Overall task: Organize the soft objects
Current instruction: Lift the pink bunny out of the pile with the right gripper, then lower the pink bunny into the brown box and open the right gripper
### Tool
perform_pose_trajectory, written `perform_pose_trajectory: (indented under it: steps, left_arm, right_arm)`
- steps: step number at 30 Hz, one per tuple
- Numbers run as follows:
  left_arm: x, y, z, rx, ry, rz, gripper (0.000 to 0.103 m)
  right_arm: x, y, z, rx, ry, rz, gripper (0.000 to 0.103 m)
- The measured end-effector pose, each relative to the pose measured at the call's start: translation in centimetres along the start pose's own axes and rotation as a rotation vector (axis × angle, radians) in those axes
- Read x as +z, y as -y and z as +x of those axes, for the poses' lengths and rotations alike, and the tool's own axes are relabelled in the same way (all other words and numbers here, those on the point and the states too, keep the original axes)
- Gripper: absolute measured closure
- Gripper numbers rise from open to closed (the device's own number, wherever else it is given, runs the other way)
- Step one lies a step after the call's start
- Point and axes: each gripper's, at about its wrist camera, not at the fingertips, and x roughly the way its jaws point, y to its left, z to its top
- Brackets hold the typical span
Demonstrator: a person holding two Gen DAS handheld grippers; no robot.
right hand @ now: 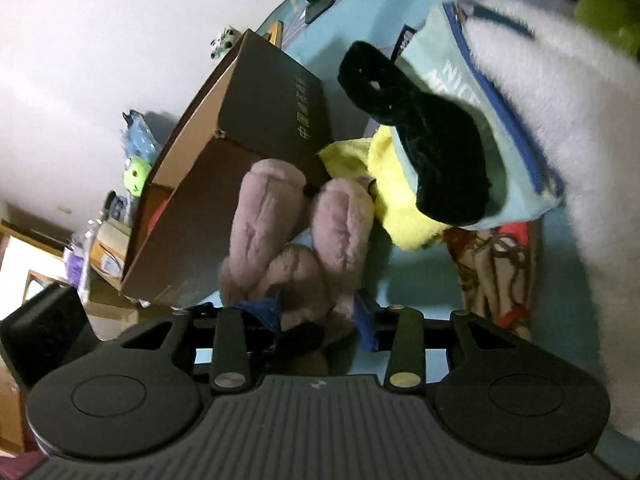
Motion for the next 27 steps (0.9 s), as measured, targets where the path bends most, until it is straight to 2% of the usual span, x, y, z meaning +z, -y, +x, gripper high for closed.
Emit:
perform_pose_trajectory:
  steps: [2,3,6,10,13,19,23,27]
  left_arm:
    - [0.2,-0.4,0.4,-0.006,-0.009,-0.005,0.054]
    - [0.3,-0.4,0.7,-0.017,-0.015,0.002,0.062]
    - [0.5,0.0,0.8,-0.035,-0.015,0.014,0.069]
    - [1.0,0.1,-0.8,-0.077,-0.015,0.032,0.071]
    - [1.7,0.7,-3.2,-0.117,0.01,0.093,0.072]
    - [5.5,1.3,-9.0,-0.197,0.175,0.178,0.072]
    - [9.6,-0.1,-12.1,-0.185,0.317,0.174,0.072]
    - [12.7,-3.4,-13.4,-0.131,0.393,0.117,0.072]
  right_arm:
    - [0.0,0.1,0.4,0.013,-0.005,0.027,0.079]
    - [0.1,-0.1,0.6,0.019,-0.008,0.036,0.079]
    - [-0.3,-1.1,0.2,0.025,-0.007,0.018,0.079]
    - [-0.5,-2.8,-0.8,0.037,0.009,0.013,0.079]
    - [-0.6,-4.8,-3.1,0.044,0.039,-0.015,0.079]
    - [1.1,-11.4,-7.1,0.038,0.22,-0.172,0.079]
    - [4.7,-14.8,-7.5,0.076,0.323,-0.268,0.079]
    - [8.7,-17.3,-4.5,0.104,0.327,-0.345,0.079]
